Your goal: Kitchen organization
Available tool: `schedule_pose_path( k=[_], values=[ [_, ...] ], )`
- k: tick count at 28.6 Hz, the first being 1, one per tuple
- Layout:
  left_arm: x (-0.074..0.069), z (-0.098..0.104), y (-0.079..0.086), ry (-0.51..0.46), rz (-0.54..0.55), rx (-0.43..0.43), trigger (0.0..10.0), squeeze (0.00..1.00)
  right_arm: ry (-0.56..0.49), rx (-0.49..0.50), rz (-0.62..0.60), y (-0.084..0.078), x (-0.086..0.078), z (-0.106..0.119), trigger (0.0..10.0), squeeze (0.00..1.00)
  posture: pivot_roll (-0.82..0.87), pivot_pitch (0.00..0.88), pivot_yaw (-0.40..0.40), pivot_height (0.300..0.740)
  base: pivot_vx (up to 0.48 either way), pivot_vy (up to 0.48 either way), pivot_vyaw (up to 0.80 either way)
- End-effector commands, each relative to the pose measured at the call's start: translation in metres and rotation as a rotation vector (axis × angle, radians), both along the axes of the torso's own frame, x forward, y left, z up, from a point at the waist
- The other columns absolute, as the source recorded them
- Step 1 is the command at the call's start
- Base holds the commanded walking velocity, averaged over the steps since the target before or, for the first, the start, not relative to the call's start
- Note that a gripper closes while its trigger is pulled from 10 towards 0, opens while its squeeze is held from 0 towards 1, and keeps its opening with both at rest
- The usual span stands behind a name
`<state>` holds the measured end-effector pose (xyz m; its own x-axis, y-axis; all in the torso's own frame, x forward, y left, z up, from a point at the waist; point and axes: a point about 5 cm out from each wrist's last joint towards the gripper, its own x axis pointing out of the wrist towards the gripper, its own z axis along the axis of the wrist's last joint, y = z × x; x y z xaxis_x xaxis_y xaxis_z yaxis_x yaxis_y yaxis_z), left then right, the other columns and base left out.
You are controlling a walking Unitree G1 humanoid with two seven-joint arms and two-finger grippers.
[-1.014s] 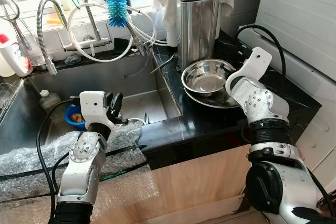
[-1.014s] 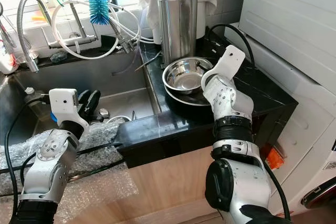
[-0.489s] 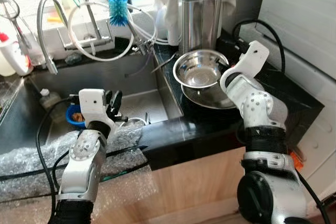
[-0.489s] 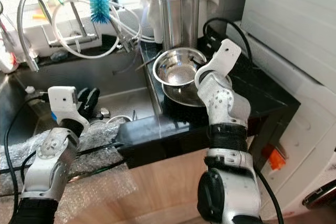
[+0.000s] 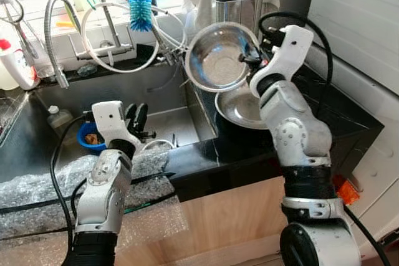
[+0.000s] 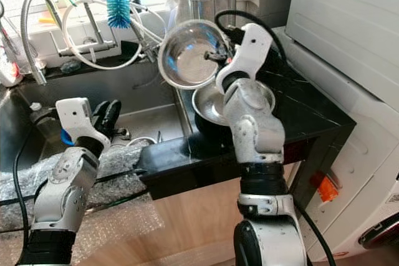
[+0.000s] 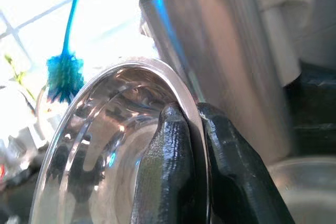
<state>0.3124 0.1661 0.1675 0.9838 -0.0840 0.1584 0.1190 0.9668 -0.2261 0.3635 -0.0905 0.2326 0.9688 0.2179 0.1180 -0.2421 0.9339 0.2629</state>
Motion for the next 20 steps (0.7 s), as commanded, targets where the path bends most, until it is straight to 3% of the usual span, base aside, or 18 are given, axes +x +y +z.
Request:
schedule_pose_path(
  k=[1, 3, 4, 13, 20],
  values=[
    [0.004, 0.004, 0.003, -0.001, -0.011, -0.01, 10.0, 0.45, -0.053, -0.024, 0.041, 0.011, -0.001, -0.002, 10.0, 0.0, -0.07, 0.0, 0.093, 0.74, 0.0, 0.0, 0.0],
    [0.004, 0.006, 0.003, -0.006, -0.018, -0.015, 10.0, 0.45, -0.067, -0.033, 0.047, 0.012, -0.002, -0.004, 10.0, 0.0, -0.07, 0.0, 0.093, 0.74, 0.0, 0.0, 0.0],
    [0.004, 0.006, 0.002, -0.005, -0.031, -0.039, 10.0, 1.0, -0.073, -0.033, 0.049, 0.012, -0.002, -0.006, 10.0, 0.0, -0.07, 0.0, 0.092, 0.74, 0.0, 0.0, 0.0],
    [0.003, 0.008, -0.01, 0.008, -0.135, -0.146, 10.0, 1.0, -0.107, -0.072, 0.068, 0.017, -0.002, -0.028, 10.0, 0.0, -0.06, 0.0, 0.094, 0.74, 0.0, 0.0, 0.0],
    [0.001, 0.01, -0.014, 0.012, -0.185, -0.188, 10.0, 1.0, -0.138, -0.054, 0.079, 0.021, -0.002, -0.027, 10.0, 0.0, -0.06, 0.0, 0.093, 0.74, 0.0, 0.0, 0.0]
  ],
)
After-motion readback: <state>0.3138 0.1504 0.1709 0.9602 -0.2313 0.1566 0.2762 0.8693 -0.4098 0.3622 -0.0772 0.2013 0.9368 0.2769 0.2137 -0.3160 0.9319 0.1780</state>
